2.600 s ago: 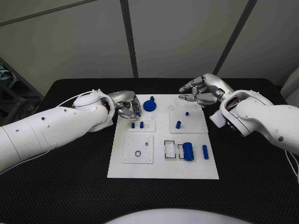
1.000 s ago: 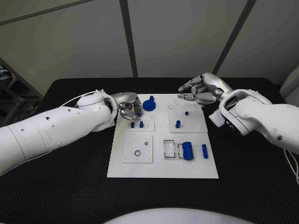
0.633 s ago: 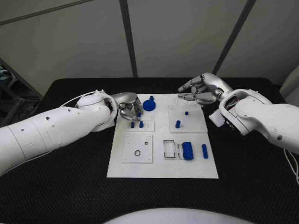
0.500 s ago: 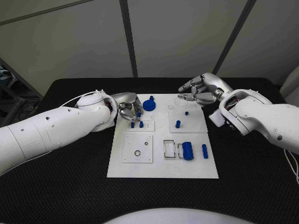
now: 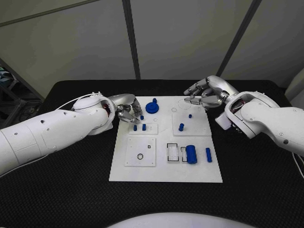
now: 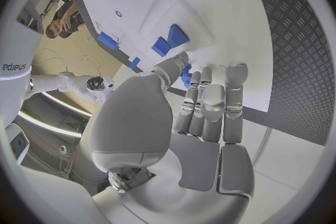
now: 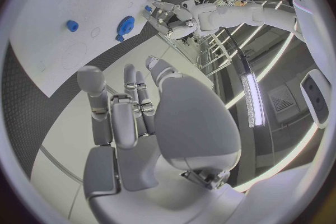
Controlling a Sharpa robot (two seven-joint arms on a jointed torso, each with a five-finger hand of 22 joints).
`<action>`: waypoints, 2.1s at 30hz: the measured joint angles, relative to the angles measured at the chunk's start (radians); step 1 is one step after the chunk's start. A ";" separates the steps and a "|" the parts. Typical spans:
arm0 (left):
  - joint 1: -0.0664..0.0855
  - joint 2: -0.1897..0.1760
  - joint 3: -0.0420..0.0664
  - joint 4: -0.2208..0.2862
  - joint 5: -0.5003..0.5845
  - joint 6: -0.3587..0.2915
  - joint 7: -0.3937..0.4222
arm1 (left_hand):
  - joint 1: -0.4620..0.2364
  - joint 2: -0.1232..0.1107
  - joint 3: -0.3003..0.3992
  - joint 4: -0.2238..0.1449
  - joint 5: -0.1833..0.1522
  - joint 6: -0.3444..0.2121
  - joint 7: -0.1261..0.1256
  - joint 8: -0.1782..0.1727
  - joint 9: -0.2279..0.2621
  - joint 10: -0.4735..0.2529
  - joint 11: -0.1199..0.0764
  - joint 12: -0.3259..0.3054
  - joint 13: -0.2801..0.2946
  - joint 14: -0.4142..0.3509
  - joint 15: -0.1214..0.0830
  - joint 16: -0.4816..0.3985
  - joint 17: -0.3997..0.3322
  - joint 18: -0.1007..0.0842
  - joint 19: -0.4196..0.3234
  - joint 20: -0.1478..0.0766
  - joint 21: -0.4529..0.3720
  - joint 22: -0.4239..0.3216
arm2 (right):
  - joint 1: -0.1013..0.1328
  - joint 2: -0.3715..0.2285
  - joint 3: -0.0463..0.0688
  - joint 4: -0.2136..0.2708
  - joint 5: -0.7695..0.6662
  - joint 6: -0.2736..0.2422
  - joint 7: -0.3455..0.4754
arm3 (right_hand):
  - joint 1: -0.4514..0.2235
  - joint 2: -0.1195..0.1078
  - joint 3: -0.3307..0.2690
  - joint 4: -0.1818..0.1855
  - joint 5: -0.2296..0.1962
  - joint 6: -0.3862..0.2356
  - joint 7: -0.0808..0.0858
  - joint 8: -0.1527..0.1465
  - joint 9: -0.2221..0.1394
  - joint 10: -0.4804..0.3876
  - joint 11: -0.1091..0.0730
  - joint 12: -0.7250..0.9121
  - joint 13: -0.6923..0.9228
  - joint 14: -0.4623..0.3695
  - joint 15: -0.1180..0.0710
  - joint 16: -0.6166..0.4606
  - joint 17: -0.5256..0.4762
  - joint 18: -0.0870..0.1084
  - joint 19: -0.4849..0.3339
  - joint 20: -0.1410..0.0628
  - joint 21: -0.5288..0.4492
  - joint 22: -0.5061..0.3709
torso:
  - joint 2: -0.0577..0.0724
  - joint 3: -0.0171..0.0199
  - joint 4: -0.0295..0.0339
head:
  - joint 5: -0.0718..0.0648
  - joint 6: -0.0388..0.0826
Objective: Assemble the parts on the task board
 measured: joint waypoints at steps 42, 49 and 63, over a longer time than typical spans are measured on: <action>-0.001 -0.230 0.028 0.210 1.028 -0.209 0.369 | 0.030 0.051 0.046 -0.032 0.000 0.067 0.002 0.016 0.004 0.061 -0.011 0.063 0.006 -0.234 -0.009 -0.265 -0.439 0.000 -0.141 -0.009 -0.178 -0.106 | -0.046 0.046 -0.010 -0.040 -0.759 0.136 -0.203 | 0.038 -0.036 0.108 -0.041 -0.097 0.048 -0.003 -0.058 -0.004 0.081 0.007 -0.329 -0.338 0.000 0.007 0.007 0.000 0.000 0.034 0.003 0.045 0.072 | 0.000 -0.0010 -0.0004 | -0.053 0.020; -0.001 -0.228 0.028 0.211 1.057 -0.209 0.384 | 0.026 0.055 0.046 -0.032 0.000 0.067 0.002 0.016 0.004 0.057 -0.008 0.063 0.006 -0.234 -0.009 -0.265 -0.440 0.000 -0.141 -0.009 -0.182 -0.107 | -0.047 0.063 -0.011 -0.055 -0.775 0.156 -0.210 | 0.038 -0.036 0.124 -0.044 -0.097 0.055 0.000 -0.059 -0.004 0.086 0.012 -0.333 -0.348 0.000 0.007 0.007 0.000 0.000 0.038 0.007 0.050 0.075 | 0.001 -0.0001 -0.0007 | -0.053 0.018; -0.001 -0.226 0.028 0.211 1.075 -0.210 0.390 | 0.026 0.055 0.046 -0.032 0.000 0.066 0.002 0.016 0.004 0.057 -0.008 0.063 0.006 -0.234 -0.009 -0.269 -0.443 0.000 -0.141 -0.009 -0.182 -0.108 | -0.052 0.085 -0.010 -0.071 -0.787 0.193 -0.214 | 0.049 -0.025 0.168 -0.067 -0.097 0.114 -0.008 -0.062 0.003 0.146 0.003 -0.333 -0.366 0.001 0.007 0.026 -0.001 0.000 0.055 0.002 0.080 0.112 | 0.002 0.0008 -0.0007 | -0.052 0.013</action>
